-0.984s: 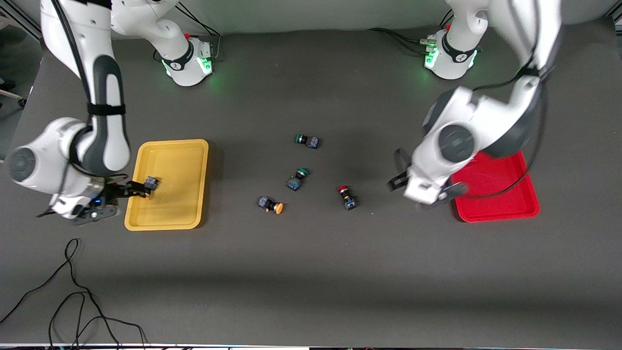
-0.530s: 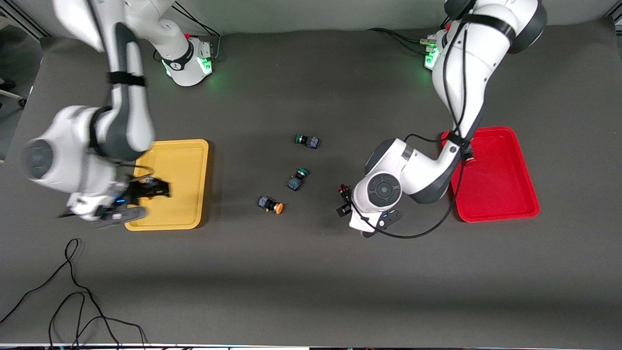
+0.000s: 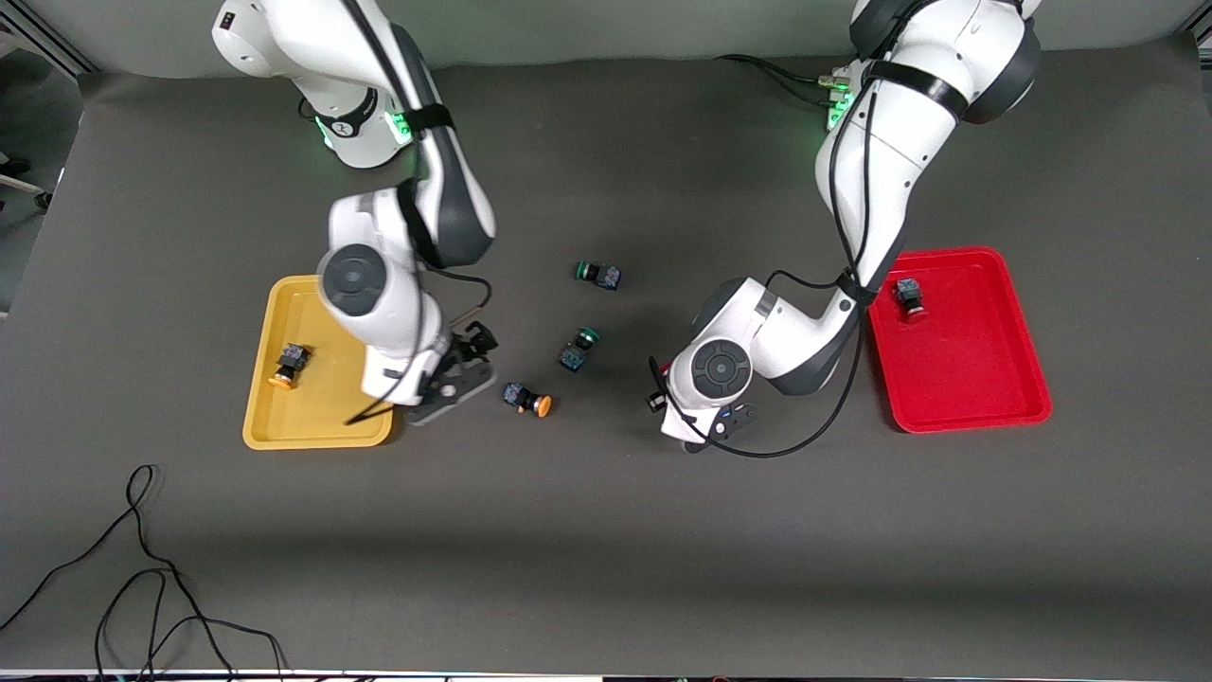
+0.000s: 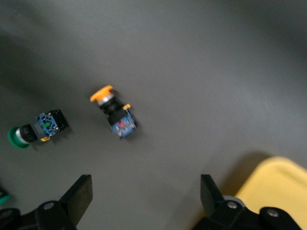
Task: Place red and yellow buttons in trays
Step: 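Grasp a second yellow button with the right gripper while the left grasps red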
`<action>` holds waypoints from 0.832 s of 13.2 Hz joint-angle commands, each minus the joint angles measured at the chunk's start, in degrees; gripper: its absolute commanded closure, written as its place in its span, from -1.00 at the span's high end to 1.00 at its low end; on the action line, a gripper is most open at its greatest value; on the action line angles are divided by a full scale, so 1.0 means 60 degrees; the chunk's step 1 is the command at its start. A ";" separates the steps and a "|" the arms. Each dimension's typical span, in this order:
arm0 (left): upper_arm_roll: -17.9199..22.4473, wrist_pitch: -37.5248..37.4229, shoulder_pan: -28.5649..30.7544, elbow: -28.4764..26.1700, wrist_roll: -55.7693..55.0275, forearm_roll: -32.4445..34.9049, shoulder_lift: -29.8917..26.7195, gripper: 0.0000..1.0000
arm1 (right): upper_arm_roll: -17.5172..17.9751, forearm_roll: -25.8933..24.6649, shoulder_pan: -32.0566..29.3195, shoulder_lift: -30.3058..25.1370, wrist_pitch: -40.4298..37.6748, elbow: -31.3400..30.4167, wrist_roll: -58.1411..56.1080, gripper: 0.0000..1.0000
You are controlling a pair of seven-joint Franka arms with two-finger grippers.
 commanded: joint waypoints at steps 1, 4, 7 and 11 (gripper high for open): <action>0.0083 -0.0145 -0.0010 -0.0038 -0.0169 0.0119 -0.0260 -1.00 | 0.0431 0.0603 -0.0233 0.0831 0.1024 0.0145 -0.1551 1.00; 0.0083 -0.1808 0.0736 -0.0008 0.0632 0.0177 -0.1121 -1.00 | 0.0564 0.2390 -0.0233 0.1739 0.1904 0.0159 -0.3395 1.00; 0.0112 -0.3427 0.1847 -0.1055 0.2885 0.0424 -0.2920 -1.00 | 0.0725 0.3551 -0.0233 0.2355 0.2360 0.0159 -0.4265 1.00; 0.0083 -0.2070 0.4146 -0.4935 0.6299 0.0734 -0.5719 -1.00 | 0.1091 0.3669 -0.0233 0.2590 0.2771 0.0159 -0.4149 0.89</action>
